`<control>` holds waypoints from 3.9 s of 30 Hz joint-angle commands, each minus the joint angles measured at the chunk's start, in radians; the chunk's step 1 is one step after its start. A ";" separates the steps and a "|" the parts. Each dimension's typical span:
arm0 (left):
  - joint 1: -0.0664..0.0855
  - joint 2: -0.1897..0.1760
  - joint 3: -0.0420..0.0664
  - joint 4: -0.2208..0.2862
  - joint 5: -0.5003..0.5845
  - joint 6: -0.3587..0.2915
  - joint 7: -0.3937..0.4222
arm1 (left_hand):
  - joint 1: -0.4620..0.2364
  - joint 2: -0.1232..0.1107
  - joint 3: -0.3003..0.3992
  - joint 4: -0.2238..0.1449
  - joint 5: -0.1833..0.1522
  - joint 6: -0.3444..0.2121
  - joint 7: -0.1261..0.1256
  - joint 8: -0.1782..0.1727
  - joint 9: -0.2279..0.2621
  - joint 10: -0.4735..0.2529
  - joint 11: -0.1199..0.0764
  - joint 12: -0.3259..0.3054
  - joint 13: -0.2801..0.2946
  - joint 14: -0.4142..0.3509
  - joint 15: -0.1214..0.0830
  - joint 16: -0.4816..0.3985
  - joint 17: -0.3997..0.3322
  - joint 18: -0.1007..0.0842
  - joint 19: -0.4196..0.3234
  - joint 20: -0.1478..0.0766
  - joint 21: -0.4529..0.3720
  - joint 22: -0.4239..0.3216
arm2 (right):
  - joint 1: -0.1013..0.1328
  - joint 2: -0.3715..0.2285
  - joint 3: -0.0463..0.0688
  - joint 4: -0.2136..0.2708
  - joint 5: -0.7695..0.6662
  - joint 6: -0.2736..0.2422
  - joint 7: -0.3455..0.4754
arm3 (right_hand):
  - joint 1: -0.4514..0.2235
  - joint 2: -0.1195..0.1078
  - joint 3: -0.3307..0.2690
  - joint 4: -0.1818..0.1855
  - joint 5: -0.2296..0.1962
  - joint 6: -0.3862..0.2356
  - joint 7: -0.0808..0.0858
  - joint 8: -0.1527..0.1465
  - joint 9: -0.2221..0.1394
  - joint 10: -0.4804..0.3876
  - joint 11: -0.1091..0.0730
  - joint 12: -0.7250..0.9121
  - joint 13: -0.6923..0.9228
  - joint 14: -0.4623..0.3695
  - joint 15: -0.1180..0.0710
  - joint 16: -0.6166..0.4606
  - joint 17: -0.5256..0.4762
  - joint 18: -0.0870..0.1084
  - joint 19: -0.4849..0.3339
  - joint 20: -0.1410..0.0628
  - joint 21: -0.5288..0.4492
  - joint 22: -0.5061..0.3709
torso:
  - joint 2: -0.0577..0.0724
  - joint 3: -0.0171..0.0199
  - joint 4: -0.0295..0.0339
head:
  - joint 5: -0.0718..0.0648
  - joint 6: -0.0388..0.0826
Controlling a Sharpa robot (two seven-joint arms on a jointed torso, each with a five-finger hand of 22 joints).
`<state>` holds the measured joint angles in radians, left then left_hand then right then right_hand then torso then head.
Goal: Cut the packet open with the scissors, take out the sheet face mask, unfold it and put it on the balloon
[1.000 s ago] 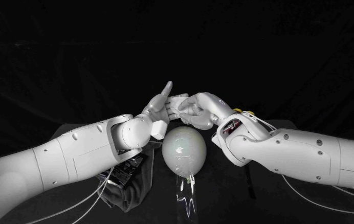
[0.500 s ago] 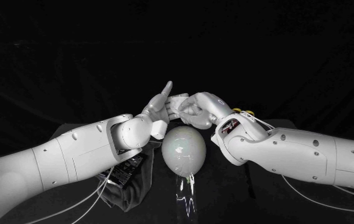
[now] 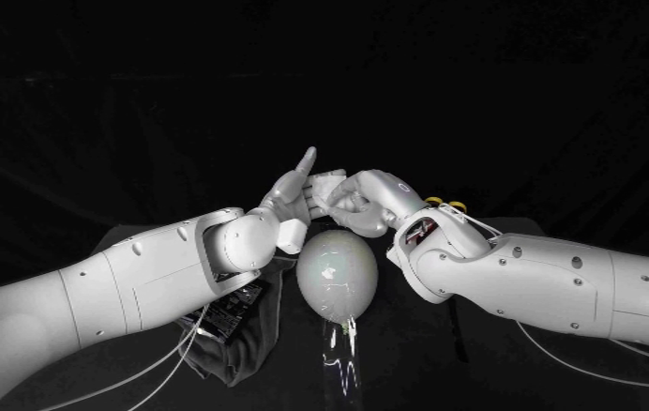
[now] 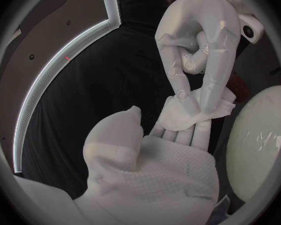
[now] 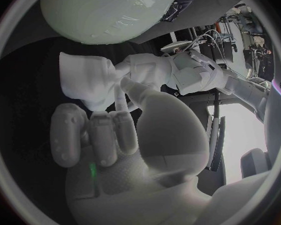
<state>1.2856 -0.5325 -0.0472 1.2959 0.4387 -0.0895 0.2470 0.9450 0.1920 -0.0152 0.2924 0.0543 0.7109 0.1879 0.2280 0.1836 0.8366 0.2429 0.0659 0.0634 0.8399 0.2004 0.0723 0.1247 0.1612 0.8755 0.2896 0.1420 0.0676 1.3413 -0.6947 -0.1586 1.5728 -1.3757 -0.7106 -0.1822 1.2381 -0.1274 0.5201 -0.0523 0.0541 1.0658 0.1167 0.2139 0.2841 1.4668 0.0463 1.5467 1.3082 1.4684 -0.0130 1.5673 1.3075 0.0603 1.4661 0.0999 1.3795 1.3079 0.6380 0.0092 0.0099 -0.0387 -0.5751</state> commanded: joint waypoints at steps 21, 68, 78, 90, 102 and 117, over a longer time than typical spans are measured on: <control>0.001 0.003 0.002 0.005 -0.004 0.021 0.011 | 0.012 0.000 -0.006 0.002 -0.003 0.000 0.106 0.003 -0.001 0.002 0.000 0.000 0.000 0.006 0.002 -0.001 -0.001 0.015 0.003 0.001 0.002 -0.001 | -0.005 0.025 -0.002 -0.014 -0.037 0.001 -0.030 | 0.057 0.044 0.024 -0.006 -0.006 0.056 -0.035 0.069 0.041 0.104 -0.038 0.024 0.263 0.102 -0.035 0.003 0.263 -0.024 0.024 -0.034 0.036 0.214 | 0.000 -0.0001 -0.0001 | -0.001 -0.004; 0.001 -0.018 0.002 0.007 -0.009 0.030 0.009 | 0.019 0.000 -0.011 0.001 -0.003 -0.004 0.106 0.001 -0.003 0.001 0.001 0.000 0.000 0.005 0.003 -0.002 -0.002 0.015 0.002 0.001 0.001 -0.002 | -0.001 -0.216 -0.004 0.162 0.409 -0.081 0.452 | 0.061 0.023 0.046 -0.013 -0.005 -0.083 0.013 0.060 0.081 0.066 -0.001 -0.048 0.213 0.102 -0.007 0.003 0.263 -0.007 -0.022 -0.020 -0.052 0.188 | 0.000 0.0003 -0.0023 | 0.003 -0.010; 0.001 -0.043 0.002 0.021 -0.025 0.048 0.009 | 0.021 0.001 -0.019 0.003 -0.003 -0.012 0.105 -0.001 -0.005 -0.004 0.001 -0.002 0.000 0.004 0.003 -0.003 -0.003 0.016 0.007 0.001 0.003 -0.001 | 0.006 -0.271 -0.003 0.139 0.551 -0.137 0.490 | 0.044 0.026 0.046 0.008 -0.005 -0.092 0.021 0.045 0.077 0.060 0.008 -0.059 0.206 0.102 0.001 0.003 0.263 -0.004 -0.029 -0.010 -0.066 0.184 | 0.001 0.0017 -0.0017 | -0.005 -0.018; 0.001 -0.060 0.001 0.044 -0.028 0.056 0.016 | 0.025 0.004 -0.025 0.002 -0.003 -0.023 0.106 -0.005 -0.008 -0.009 0.001 -0.003 0.000 0.002 0.003 -0.004 -0.004 0.015 0.006 0.001 0.001 -0.001 | 0.005 -0.254 -0.003 0.116 0.471 -0.111 0.432 | 0.049 0.018 0.044 0.006 -0.004 -0.087 0.019 0.042 0.077 0.071 0.007 -0.039 0.219 0.102 0.001 0.003 0.263 -0.010 -0.013 -0.008 -0.038 0.193 | 0.001 0.0016 -0.0005 | -0.009 -0.024; 0.001 -0.064 0.001 0.053 -0.028 0.051 0.022 | 0.031 0.007 -0.031 0.002 -0.003 -0.026 0.106 -0.006 -0.010 -0.015 0.002 -0.002 0.000 -0.003 0.005 -0.005 -0.005 0.013 0.000 0.001 -0.003 -0.003 | -0.008 -0.206 -0.004 0.113 0.166 -0.087 0.308 | 0.040 -0.007 0.026 0.008 -0.001 -0.070 0.014 0.043 0.080 0.073 0.003 -0.036 0.222 0.102 -0.001 0.003 0.263 -0.010 -0.009 -0.007 -0.032 0.195 | 0.000 0.0006 0.0007 | -0.005 -0.026; 0.001 -0.065 0.001 0.067 -0.027 0.028 0.025 | 0.045 0.016 -0.057 0.002 -0.003 -0.038 0.107 -0.008 -0.015 -0.039 0.004 -0.003 -0.002 -0.034 0.010 -0.008 -0.012 0.005 -0.089 0.002 -0.030 -0.008 | -0.036 -0.127 -0.004 0.102 -0.124 -0.126 0.128 | 0.021 -0.039 0.005 0.026 0.004 -0.061 0.010 0.035 0.077 0.062 -0.001 -0.057 0.208 0.102 -0.005 0.003 0.263 -0.005 -0.020 -0.010 -0.059 0.188 | 0.000 0.0002 0.0004 | 0.008 -0.017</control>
<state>1.2854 -0.5981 -0.0473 1.3573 0.4157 -0.0620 0.2551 0.9781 0.2093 -0.0669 0.2940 0.0543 0.6780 0.1841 0.2239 0.1694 0.8050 0.2484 0.0658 0.0633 0.8134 0.2103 0.0685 0.1139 0.1606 0.7950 0.2912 0.1172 0.0597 1.3068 -0.8264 -0.1631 1.6781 -1.3929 -0.8230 0.0202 1.2608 -0.1555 0.5296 -0.0261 0.0521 0.9988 0.1268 0.2530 0.3626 1.4665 0.0467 1.4919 1.3080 1.4664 -0.0175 1.5665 1.3081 0.0447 1.4463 0.0954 1.3237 1.3074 0.6382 0.0091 0.0103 -0.0319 -0.5941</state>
